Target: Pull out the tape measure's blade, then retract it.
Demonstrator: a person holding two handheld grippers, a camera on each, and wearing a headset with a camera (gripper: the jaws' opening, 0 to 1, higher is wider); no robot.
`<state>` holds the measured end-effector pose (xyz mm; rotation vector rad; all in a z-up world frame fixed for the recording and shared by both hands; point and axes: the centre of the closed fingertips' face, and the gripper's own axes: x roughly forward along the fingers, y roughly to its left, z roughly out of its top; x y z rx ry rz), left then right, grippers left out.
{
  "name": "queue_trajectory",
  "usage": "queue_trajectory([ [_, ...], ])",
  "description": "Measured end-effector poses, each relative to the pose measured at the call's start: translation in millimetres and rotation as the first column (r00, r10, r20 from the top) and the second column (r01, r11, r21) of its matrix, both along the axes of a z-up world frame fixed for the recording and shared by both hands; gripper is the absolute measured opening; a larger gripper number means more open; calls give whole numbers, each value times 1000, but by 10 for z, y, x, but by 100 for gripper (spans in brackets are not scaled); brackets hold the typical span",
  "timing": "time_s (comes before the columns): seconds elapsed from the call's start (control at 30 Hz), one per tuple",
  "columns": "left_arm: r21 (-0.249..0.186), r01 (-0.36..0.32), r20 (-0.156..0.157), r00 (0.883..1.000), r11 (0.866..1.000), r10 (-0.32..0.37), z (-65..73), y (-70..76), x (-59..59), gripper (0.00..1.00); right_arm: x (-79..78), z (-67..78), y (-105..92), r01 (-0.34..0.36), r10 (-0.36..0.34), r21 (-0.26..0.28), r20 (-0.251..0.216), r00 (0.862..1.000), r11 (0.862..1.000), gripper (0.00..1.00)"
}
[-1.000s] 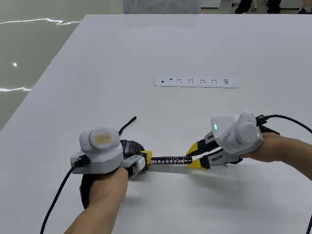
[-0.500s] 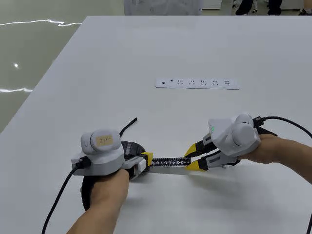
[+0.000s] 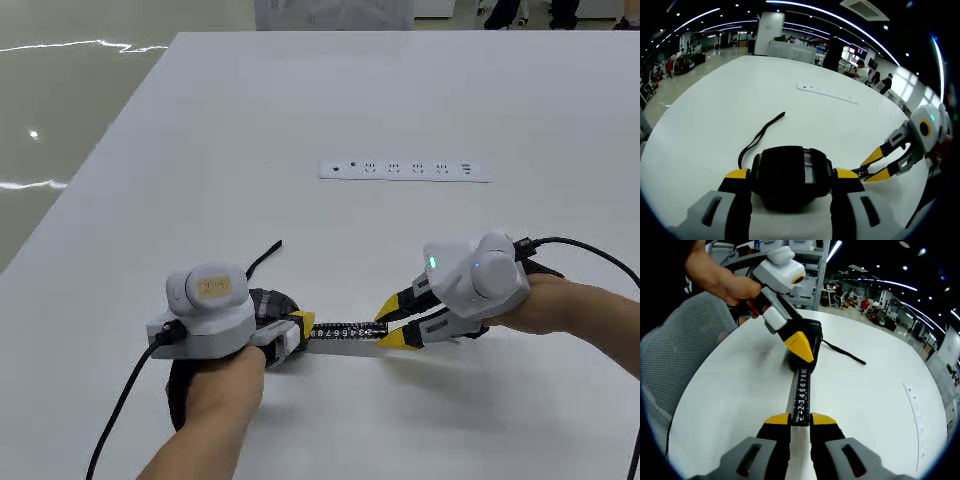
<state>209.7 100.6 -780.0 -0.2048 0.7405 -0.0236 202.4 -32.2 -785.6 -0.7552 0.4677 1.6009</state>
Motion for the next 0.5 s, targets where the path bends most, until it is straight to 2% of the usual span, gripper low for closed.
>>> queue_trajectory([
  [0.33,-2,1,1,1000,1000,-1,-21,-1,7,59,-4,-11,68,-3,3,5,-1,1000,1000,14],
  [0.4,-2,3,0,1000,1000,-3,-22,14,49,59,-6,-13,81,-5,5,6,-1,1000,1000,14],
  [0.47,-2,3,0,1000,1000,-3,-29,37,40,59,-6,-16,94,-4,4,7,-2,1000,1000,14],
  [0.5,-3,3,1,1000,1000,-3,-25,2,-3,59,-6,-17,100,-5,5,7,-2,1000,1000,14],
])
